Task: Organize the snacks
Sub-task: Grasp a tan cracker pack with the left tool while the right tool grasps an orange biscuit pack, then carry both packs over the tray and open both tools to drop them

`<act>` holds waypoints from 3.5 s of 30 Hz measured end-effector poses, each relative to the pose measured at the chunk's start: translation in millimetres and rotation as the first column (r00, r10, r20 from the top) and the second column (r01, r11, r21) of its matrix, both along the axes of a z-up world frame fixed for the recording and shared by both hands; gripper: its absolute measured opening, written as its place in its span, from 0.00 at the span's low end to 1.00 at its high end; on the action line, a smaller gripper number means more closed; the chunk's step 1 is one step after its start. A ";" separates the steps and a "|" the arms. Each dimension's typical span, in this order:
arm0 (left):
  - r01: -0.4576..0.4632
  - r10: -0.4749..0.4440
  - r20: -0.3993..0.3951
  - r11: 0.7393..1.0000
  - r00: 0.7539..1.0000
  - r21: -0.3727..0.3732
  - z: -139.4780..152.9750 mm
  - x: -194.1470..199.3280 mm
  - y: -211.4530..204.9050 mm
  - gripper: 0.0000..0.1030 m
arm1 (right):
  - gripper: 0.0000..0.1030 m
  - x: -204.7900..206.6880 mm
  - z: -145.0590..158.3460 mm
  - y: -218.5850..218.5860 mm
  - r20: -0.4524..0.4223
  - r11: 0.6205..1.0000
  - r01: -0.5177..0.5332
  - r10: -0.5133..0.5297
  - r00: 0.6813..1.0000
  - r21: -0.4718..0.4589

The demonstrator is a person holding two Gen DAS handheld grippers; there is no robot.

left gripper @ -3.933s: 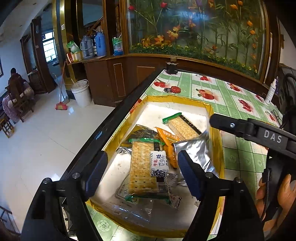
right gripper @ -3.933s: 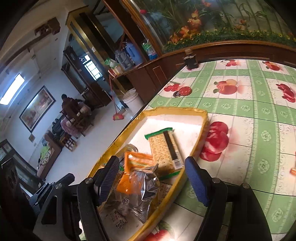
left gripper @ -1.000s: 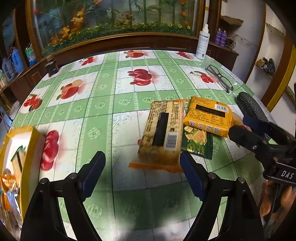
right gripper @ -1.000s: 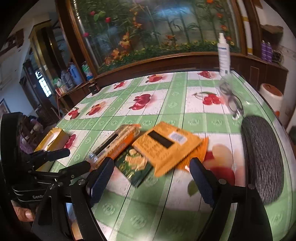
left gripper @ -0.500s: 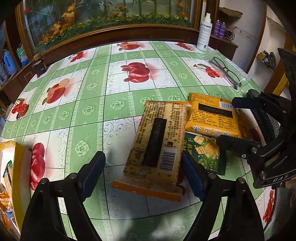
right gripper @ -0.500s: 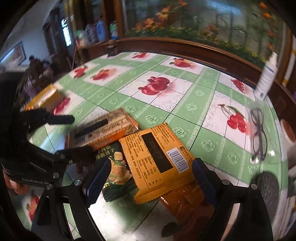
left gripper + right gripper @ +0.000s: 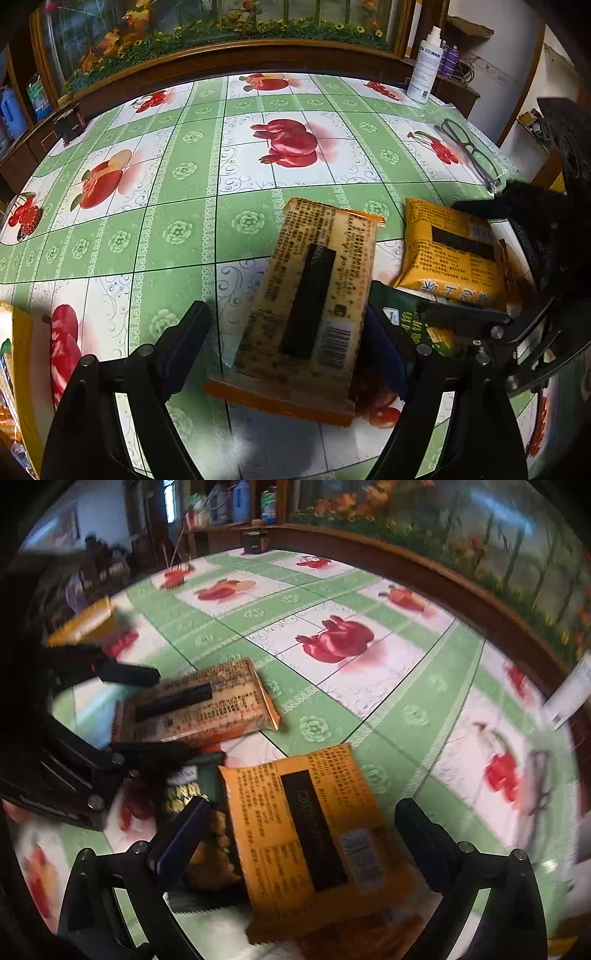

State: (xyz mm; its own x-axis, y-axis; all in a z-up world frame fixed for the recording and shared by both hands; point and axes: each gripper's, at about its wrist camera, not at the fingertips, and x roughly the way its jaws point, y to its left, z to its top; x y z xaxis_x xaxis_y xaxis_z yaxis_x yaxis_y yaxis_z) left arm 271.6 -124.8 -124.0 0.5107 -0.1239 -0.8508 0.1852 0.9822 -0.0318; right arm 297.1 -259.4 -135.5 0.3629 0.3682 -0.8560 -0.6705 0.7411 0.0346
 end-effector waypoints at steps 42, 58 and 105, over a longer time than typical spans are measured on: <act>-0.142 0.149 0.145 0.988 0.978 -0.055 33.1 -158.4 99.5 0.51 | 0.69 -164.7 36.0 -0.1 -0.139 0.809 0.248 -0.206 0.969 0.532; -0.224 0.230 0.248 0.973 0.941 -0.051 64.0 -197.9 130.4 0.51 | 0.68 -192.1 48.6 52.6 -0.119 0.823 0.173 -0.128 0.985 0.541; -0.443 0.451 0.255 0.892 0.855 -0.091 58.8 -243.2 246.0 0.51 | 0.68 -186.7 59.6 221.3 -0.086 0.846 0.006 0.047 0.995 0.533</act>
State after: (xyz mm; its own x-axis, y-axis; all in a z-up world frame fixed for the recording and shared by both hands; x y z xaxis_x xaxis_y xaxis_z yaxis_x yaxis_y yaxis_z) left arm 28.3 121.2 -65.2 0.7203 0.1498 -0.6773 -0.2683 0.9606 -0.0729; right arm 110.5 -38.1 -75.9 0.2796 0.7833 -0.5553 -0.6598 0.5769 0.4815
